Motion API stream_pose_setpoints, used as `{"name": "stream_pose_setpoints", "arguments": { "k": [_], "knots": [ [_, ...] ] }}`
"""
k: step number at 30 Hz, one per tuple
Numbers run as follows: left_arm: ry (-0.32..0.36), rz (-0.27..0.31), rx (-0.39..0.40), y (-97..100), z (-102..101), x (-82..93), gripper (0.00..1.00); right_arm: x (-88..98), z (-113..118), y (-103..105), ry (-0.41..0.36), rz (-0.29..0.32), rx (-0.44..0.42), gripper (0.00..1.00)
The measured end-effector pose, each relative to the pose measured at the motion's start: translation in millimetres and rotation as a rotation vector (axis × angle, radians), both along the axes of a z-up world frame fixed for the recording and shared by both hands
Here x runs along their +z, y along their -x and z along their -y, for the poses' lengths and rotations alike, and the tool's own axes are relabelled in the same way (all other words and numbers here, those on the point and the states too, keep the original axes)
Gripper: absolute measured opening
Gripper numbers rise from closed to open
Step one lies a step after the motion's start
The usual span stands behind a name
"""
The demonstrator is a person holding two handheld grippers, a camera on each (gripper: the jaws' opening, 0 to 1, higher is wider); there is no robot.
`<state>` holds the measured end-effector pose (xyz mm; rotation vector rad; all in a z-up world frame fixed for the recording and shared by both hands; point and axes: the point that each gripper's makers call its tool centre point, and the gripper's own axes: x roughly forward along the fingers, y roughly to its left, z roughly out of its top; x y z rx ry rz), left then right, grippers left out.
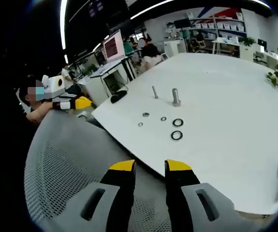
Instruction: Place the washer onto the threaded stud by aligning its center hole with the stud, sliding it down to the base, and recovering from edge contact or off-axis alignment until the washer reaches the visible bottom stop.
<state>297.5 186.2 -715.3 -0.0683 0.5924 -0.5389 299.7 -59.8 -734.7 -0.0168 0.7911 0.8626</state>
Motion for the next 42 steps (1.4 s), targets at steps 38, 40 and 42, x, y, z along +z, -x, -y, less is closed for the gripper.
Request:
{"name": "stream_pose_setpoints", "arguments": {
  "k": [38, 40, 42],
  "knots": [
    [0.06, -0.074, 0.053, 0.1, -8.9, -6.0, 0.07, -6.4, -15.9, -41.9, 0.063, -0.007, 0.149, 0.26],
    [0.06, -0.074, 0.057, -0.3, -9.3, -5.9, 0.07, -8.0, -16.7, -44.9, 0.066, -0.011, 0.154, 0.26],
    [0.059, -0.075, 0.06, -0.3, -9.8, -6.1, 0.07, -9.3, -16.7, -46.5, 0.073, -0.011, 0.158, 0.26]
  ]
}}
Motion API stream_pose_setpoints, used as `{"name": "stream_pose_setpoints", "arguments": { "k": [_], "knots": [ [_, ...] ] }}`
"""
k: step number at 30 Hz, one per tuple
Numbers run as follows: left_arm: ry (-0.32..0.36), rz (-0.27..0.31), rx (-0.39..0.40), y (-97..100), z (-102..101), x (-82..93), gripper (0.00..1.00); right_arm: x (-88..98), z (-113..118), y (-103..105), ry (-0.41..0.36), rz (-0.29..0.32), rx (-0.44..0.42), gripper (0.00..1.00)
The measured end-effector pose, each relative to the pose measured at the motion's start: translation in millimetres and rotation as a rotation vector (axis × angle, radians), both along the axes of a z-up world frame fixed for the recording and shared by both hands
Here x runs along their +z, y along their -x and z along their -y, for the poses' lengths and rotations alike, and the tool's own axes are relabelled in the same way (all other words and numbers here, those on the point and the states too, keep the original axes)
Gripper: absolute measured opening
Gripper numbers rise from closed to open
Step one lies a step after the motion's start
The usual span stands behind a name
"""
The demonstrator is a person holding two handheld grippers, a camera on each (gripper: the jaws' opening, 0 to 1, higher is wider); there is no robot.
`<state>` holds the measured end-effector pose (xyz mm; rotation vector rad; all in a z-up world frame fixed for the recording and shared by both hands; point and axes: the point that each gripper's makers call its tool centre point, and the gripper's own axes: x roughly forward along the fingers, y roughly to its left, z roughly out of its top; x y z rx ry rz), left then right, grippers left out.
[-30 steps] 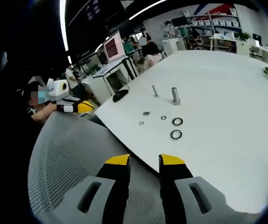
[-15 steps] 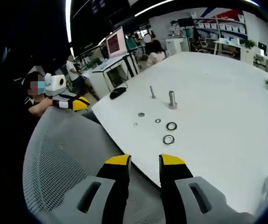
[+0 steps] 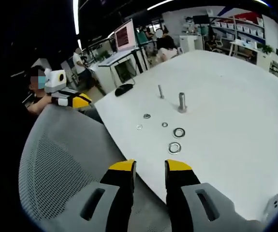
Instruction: Place the washer onto the threaded stud by aligning its center hole with the stud, sliding it down to the base, and recovering from edge contact or off-axis alignment until the washer reaches the visible bottom stop.
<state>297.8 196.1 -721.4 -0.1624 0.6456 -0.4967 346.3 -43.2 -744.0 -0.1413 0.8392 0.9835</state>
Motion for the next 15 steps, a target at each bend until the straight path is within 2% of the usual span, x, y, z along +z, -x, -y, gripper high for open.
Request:
{"name": "stream_pose_setpoints", "arguments": {
  "k": [5, 15],
  "knots": [
    [0.005, 0.004, 0.007, -1.0, -0.8, 0.6, 0.07, -2.1, -1.0, -5.9, 0.012, -0.009, -0.018, 0.26],
    [0.019, -0.005, 0.012, -0.5, -2.2, -1.2, 0.05, -13.7, -6.0, -7.4, 0.058, -0.019, 0.016, 0.26]
  ]
}}
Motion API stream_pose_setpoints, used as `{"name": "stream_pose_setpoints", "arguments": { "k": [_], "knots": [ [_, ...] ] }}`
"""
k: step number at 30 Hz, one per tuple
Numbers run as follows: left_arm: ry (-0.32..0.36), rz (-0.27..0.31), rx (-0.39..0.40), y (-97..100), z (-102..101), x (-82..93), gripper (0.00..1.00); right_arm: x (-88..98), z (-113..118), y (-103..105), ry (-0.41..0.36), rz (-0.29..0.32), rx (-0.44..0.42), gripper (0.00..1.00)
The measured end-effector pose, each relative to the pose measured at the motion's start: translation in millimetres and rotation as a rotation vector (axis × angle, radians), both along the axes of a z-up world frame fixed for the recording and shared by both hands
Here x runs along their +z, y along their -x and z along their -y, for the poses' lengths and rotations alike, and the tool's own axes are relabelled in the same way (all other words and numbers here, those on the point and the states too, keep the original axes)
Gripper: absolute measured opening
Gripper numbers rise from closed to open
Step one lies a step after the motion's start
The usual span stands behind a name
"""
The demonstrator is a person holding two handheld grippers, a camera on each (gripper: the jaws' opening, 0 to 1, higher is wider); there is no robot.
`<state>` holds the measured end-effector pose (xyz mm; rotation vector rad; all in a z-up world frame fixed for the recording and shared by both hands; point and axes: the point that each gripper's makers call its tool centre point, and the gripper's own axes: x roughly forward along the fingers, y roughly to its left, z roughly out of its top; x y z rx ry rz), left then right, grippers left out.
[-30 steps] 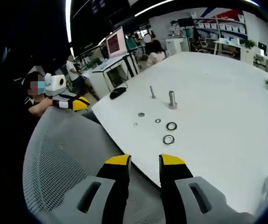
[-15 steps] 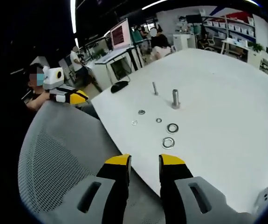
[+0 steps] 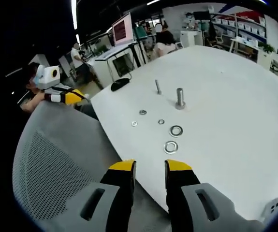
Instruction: Place the washer onto the threaded stud by aligning its center hole with the stud, sliding it down to the base, and recovering from edge contact or off-axis alignment until the washer reaches the visible bottom stop.
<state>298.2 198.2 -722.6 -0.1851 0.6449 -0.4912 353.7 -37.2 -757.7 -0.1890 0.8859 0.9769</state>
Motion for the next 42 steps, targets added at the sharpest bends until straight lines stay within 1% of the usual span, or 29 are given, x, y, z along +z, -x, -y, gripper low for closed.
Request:
{"name": "stream_pose_setpoints", "arguments": {
  "k": [5, 12, 21, 24, 30, 32, 35, 37, 42],
  "knots": [
    [0.008, 0.02, -0.001, -1.2, -1.5, 2.2, 0.04, -3.1, 0.0, -7.0, 0.027, 0.009, 0.018, 0.26],
    [0.045, 0.039, 0.001, -2.8, -0.5, 6.5, 0.04, -7.0, -2.1, -20.0, 0.052, 0.017, 0.047, 0.24],
    [0.049, 0.008, 0.008, -1.1, -1.2, 3.4, 0.04, -13.2, -7.8, -35.3, 0.092, 0.024, 0.095, 0.23],
    [0.054, 0.019, 0.014, -2.0, -2.0, 4.9, 0.04, -16.7, -8.4, -38.2, 0.104, 0.022, 0.102, 0.23],
    [0.052, 0.018, 0.013, -2.4, -1.6, 4.4, 0.04, -27.5, -10.1, -46.7, 0.136, 0.017, 0.13, 0.22],
    [0.053, 0.018, 0.013, -2.6, -1.5, 4.2, 0.04, -30.3, -12.1, -48.2, 0.147, 0.017, 0.145, 0.22],
    [0.032, 0.013, 0.002, -1.2, -1.7, 2.2, 0.04, -37.5, -13.4, -50.3, 0.168, 0.016, 0.174, 0.21],
    [0.036, 0.006, 0.005, -1.0, -1.8, 1.6, 0.04, -39.6, -16.7, -48.0, 0.182, 0.011, 0.19, 0.21],
    [0.039, 0.0, 0.009, -1.3, -2.1, 0.9, 0.04, -47.8, -20.5, -50.8, 0.207, 0.008, 0.223, 0.21]
  ]
}}
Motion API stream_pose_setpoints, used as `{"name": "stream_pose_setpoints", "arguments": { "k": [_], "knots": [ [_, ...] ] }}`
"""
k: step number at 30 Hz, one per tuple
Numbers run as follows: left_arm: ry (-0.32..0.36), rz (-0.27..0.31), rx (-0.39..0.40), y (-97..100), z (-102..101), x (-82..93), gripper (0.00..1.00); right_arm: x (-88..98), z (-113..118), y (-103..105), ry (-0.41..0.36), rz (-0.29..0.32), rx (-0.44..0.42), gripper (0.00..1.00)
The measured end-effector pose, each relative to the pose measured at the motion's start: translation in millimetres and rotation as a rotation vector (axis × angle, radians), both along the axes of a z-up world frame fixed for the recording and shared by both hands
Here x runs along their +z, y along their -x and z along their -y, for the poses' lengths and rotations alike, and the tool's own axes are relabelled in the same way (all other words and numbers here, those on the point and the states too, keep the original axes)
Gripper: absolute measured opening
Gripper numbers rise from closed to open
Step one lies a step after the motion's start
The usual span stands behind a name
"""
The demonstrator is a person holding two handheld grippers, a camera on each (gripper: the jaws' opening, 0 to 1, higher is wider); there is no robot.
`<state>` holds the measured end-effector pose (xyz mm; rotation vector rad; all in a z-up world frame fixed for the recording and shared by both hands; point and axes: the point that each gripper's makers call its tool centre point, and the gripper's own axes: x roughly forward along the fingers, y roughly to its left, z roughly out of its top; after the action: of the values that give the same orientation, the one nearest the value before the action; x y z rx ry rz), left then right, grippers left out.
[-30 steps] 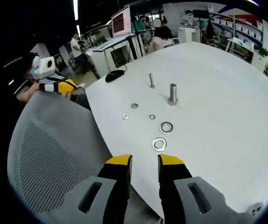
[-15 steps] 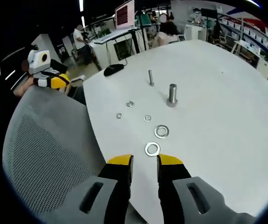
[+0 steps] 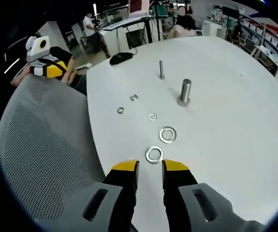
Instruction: Place the washer onto the threaded stud by aligning its center hole with the stud, sliding it down to the base, and recovering from edge contact or off-axis alignment until the washer reaches the visible bottom stop.
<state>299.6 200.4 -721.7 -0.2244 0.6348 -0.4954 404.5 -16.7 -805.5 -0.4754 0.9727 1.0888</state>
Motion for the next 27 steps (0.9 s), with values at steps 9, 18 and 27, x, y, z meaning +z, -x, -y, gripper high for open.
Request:
{"name": "stream_pose_setpoints", "arguments": {
  "k": [9, 18, 27],
  "knots": [
    [0.009, -0.002, 0.006, -1.0, -0.1, 0.4, 0.04, -10.6, -10.6, -9.5, 0.027, 0.0, 0.057, 0.2],
    [0.056, 0.041, 0.034, -5.7, -1.4, 9.3, 0.04, -26.9, -13.2, -13.3, 0.084, 0.005, 0.136, 0.15],
    [0.055, 0.028, 0.04, -5.8, -1.8, 7.4, 0.04, -40.3, -12.7, -16.7, 0.13, -0.007, 0.166, 0.15]
  ]
}}
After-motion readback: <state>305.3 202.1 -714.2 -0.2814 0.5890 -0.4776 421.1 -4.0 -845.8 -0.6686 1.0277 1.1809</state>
